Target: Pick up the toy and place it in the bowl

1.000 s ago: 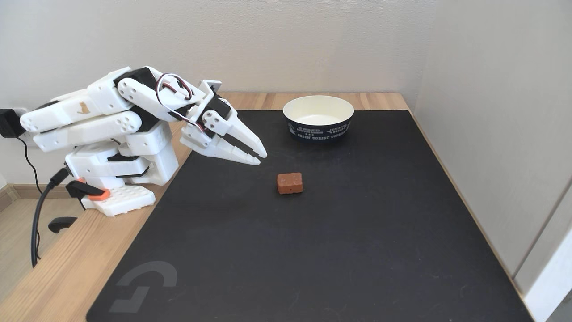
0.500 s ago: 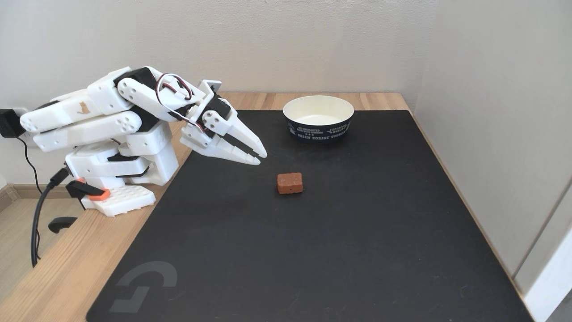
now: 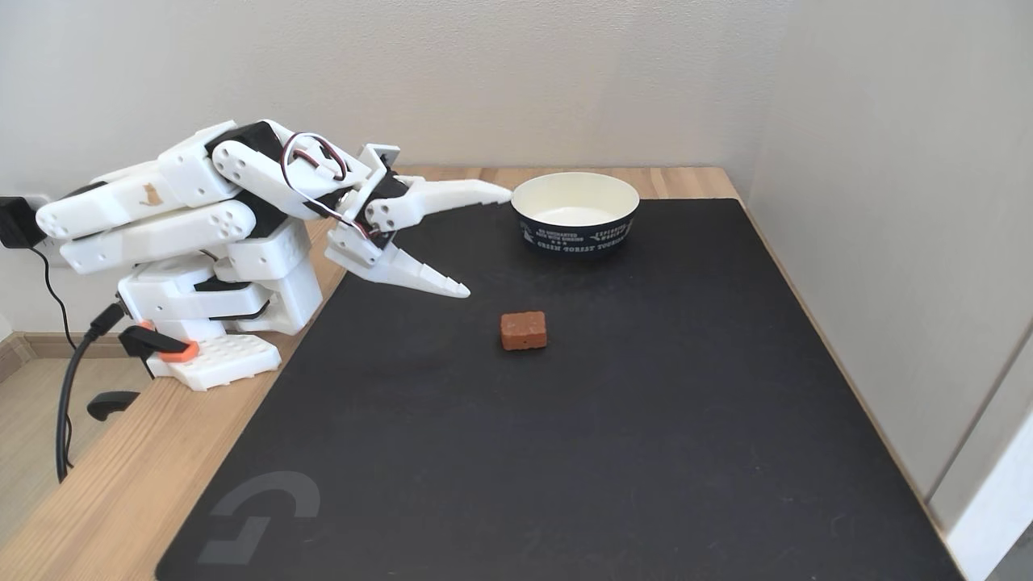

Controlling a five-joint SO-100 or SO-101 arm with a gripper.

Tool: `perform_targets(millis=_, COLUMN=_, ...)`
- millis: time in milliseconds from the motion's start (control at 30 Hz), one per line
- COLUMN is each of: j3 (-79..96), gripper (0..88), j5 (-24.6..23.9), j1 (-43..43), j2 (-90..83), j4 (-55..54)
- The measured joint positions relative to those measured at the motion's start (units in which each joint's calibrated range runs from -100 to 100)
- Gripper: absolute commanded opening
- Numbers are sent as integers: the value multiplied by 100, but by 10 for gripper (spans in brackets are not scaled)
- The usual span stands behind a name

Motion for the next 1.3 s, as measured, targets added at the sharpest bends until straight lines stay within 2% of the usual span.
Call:
perform_targets(millis=500, j3=-265, gripper=486, j5=0, j1=17, j2=291, j4=0)
perform_targets(millis=700, j3=-1852, gripper=487, j5=0, j1=8, j2=2315, j4=51)
perform_targets(millis=1067, j3=-4695, gripper=487, j5=-5, j1=17, j2=7685, j4=169)
perform_targets(millis=1300, j3=-5546, gripper=486, j5=-21, j1=-17, j2=9042, j4=186)
